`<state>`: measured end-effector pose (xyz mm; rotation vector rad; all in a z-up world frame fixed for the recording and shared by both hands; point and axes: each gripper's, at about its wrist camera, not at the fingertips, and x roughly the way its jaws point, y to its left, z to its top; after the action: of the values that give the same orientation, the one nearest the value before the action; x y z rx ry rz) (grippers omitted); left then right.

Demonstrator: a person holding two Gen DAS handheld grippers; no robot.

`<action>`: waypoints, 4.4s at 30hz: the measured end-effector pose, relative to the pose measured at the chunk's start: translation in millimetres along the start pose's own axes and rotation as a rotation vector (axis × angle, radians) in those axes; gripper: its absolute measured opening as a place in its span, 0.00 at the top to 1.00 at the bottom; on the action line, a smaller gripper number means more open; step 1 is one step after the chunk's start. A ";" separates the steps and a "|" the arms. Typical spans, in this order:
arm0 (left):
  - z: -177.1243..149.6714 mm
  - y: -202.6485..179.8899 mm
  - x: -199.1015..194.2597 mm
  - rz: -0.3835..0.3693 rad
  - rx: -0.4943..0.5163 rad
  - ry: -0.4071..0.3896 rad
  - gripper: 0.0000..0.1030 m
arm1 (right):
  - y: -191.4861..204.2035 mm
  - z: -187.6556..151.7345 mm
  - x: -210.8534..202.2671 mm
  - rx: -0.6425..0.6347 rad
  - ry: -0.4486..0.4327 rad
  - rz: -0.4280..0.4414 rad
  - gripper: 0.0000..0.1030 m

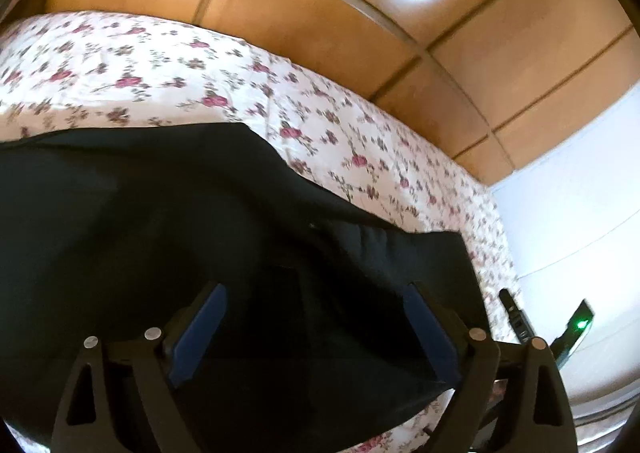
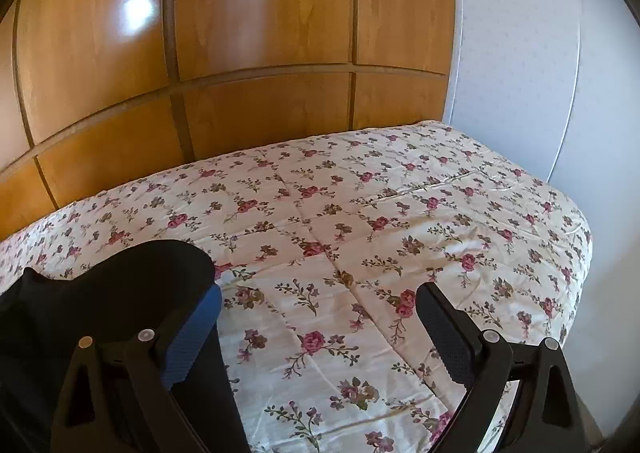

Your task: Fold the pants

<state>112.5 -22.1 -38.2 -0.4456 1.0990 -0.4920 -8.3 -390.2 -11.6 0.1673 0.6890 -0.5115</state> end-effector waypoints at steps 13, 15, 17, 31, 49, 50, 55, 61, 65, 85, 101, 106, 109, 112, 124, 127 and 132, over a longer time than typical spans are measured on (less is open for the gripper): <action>-7.5 11.4 6.5 -0.077 -0.036 0.053 0.00 | 18.5 -0.4 -12.3 -0.058 -0.011 0.037 0.05; -11.4 7.1 15.1 -0.061 -0.005 0.080 0.01 | 19.7 -1.1 -13.2 -0.057 -0.006 0.049 0.05; -15.4 4.2 25.2 -0.038 0.018 0.119 0.02 | 20.3 -2.3 -13.2 -0.051 0.002 0.062 0.05; -23.6 -28.6 51.4 0.004 0.163 0.178 0.44 | 26.8 -7.5 -19.3 -0.079 0.030 0.149 0.05; -28.5 -6.4 21.4 0.155 0.249 0.028 0.77 | 20.9 14.1 -23.7 -0.017 0.071 0.415 0.66; -32.2 -1.8 18.2 0.137 0.230 0.018 0.77 | 24.0 14.3 -22.8 -0.021 0.086 0.431 0.72; -33.3 -1.0 11.0 0.152 0.242 -0.018 0.77 | 28.1 19.2 -25.0 -0.022 0.100 0.508 0.75; -29.5 6.8 20.7 0.120 0.214 0.010 0.77 | 29.9 -5.6 -63.1 -0.222 0.122 0.679 0.16; -24.8 13.4 20.1 0.077 0.159 0.035 0.77 | 16.6 -44.9 -69.9 -0.345 0.156 0.569 0.04; -39.1 5.3 8.0 0.198 0.252 -0.025 0.71 | 28.9 -67.1 -13.4 -0.289 0.275 0.425 0.40; -39.3 28.2 -39.2 0.194 0.151 -0.175 0.65 | 70.5 -4.1 -99.3 -0.542 0.006 0.293 0.17; -44.7 46.5 -65.7 0.218 0.078 -0.246 0.63 | 110.1 13.6 -95.1 -0.474 -0.057 0.311 0.17; -48.6 61.0 -80.6 0.254 0.040 -0.274 0.60 | 139.0 18.5 -96.1 -0.480 -0.088 0.341 0.17; -53.1 81.2 -93.8 0.287 -0.020 -0.291 0.59 | 167.1 19.0 -98.2 -0.507 -0.115 0.371 0.17; -97.0 175.9 -155.9 0.365 -0.362 -0.388 0.37 | 250.8 4.2 -81.7 -0.438 0.003 0.613 0.08; -103.5 184.5 -162.2 0.328 -0.409 -0.404 0.37 | 267.9 -9.4 -66.7 -0.418 0.077 0.649 0.08; -119.7 189.6 -196.4 0.349 -0.469 -0.515 0.38 | 275.9 -34.9 -45.3 -0.443 0.164 0.663 0.08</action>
<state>-40.4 233.5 -49.9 -0.7249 0.7571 0.1959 81.0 -122.9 -14.1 0.0130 0.8395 0.2955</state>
